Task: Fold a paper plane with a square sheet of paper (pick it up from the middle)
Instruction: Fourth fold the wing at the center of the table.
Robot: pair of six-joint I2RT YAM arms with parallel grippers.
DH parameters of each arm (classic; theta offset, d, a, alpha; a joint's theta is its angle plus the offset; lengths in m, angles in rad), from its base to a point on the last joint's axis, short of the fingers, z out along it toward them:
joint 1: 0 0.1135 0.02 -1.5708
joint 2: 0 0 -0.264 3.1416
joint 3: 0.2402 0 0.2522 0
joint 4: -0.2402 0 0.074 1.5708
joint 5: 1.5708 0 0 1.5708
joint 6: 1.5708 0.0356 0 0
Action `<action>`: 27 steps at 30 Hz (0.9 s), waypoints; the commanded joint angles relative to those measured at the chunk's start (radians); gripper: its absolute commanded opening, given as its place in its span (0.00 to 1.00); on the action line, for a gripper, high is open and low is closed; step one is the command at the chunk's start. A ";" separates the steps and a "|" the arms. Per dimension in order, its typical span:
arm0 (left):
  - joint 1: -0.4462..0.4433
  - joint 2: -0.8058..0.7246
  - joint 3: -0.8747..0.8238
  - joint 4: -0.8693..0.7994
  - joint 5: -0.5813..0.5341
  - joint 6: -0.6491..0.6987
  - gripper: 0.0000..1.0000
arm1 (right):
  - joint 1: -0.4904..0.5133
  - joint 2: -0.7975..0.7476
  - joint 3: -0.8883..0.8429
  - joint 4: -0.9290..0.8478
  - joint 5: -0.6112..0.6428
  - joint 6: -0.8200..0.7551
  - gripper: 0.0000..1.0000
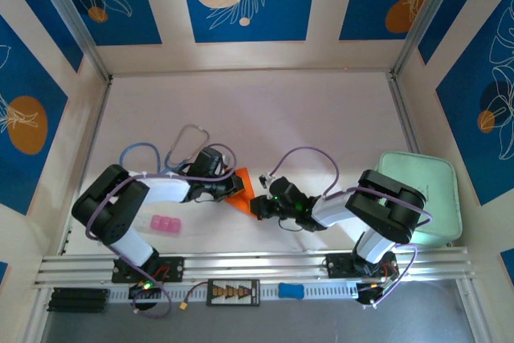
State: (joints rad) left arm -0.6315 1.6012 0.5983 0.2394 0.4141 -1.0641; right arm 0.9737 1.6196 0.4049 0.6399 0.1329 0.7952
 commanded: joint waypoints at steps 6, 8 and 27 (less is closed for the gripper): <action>-0.007 0.020 0.026 -0.042 -0.009 0.042 0.04 | 0.000 0.043 0.000 -0.117 -0.013 0.019 0.11; -0.008 0.023 0.028 -0.052 -0.011 0.045 0.04 | 0.000 0.042 0.001 -0.118 -0.013 0.019 0.11; -0.008 0.052 0.044 -0.102 0.002 0.082 0.04 | -0.028 -0.029 0.040 -0.214 -0.075 0.044 0.16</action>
State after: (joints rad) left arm -0.6327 1.6398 0.6315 0.1776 0.4149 -1.0115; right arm 0.9604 1.6032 0.4305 0.5755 0.1036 0.8162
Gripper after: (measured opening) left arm 0.065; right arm 0.155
